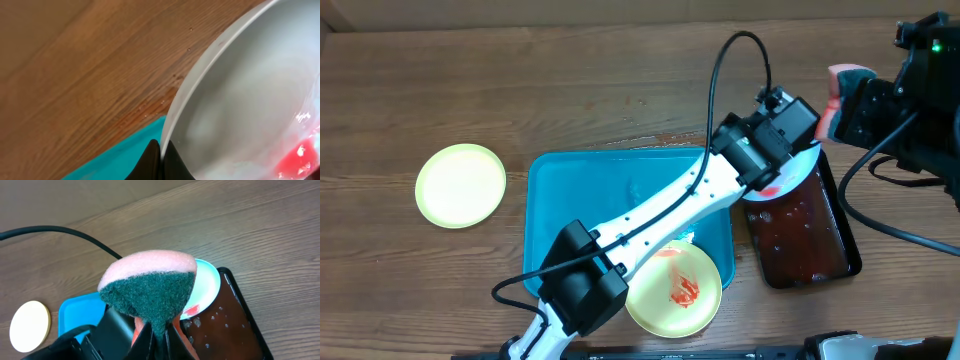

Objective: Clean dirty plates on tray and stack at the side
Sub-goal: 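Tilt the white plate over the black tray with the left gripper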

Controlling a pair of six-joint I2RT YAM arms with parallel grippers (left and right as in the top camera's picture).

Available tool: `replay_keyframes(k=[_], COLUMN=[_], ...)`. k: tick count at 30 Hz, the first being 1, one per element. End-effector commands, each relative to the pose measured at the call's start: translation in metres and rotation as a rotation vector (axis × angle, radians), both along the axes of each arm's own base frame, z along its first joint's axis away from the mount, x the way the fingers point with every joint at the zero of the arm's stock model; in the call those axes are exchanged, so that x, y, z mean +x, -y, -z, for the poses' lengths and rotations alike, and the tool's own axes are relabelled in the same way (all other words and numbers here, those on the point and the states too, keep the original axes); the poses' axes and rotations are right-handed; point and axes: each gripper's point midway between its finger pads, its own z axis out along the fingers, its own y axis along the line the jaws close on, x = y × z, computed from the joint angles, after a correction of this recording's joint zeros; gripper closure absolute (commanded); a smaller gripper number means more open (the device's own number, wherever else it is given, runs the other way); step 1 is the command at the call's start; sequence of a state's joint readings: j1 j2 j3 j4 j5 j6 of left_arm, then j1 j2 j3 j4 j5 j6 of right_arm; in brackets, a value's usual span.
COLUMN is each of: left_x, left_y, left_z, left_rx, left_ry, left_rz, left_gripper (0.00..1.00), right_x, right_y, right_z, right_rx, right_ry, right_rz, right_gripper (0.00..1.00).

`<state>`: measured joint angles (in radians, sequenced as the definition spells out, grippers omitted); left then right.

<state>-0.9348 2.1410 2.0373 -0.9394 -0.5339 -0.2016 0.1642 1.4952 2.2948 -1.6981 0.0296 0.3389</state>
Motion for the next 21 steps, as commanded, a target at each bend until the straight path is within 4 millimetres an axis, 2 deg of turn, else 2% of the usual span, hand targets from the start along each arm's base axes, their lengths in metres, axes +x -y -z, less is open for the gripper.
replay_keyframes(k=[1, 7, 15, 21], left_x=[0.018, 0.022, 0.022, 0.01], left_y=[-0.011, -0.006, -0.005, 0.005], left_z=[-0.013, -0.022, -0.022, -0.005], left_rx=[0.044, 0.064, 0.062, -0.035], left_ry=[0.085, 0.137, 0.137, 0.011], left_rz=[-0.046, -0.023, -0.024, 0.008], left_gripper=[0.96, 0.96, 0.96, 0.96], right_x=[-0.004, -0.004, -0.004, -0.004], right_y=[0.001, 0.001, 0.001, 0.001], right_z=[-0.011, -0.011, -0.011, -0.011], right_rx=[0.008, 0.008, 0.008, 0.008], right_ry=[0.04, 0.041, 0.04, 0.04], right_rz=[-0.003, -0.003, -0.002, -0.002], right_gripper=[0.96, 0.96, 0.96, 0.96])
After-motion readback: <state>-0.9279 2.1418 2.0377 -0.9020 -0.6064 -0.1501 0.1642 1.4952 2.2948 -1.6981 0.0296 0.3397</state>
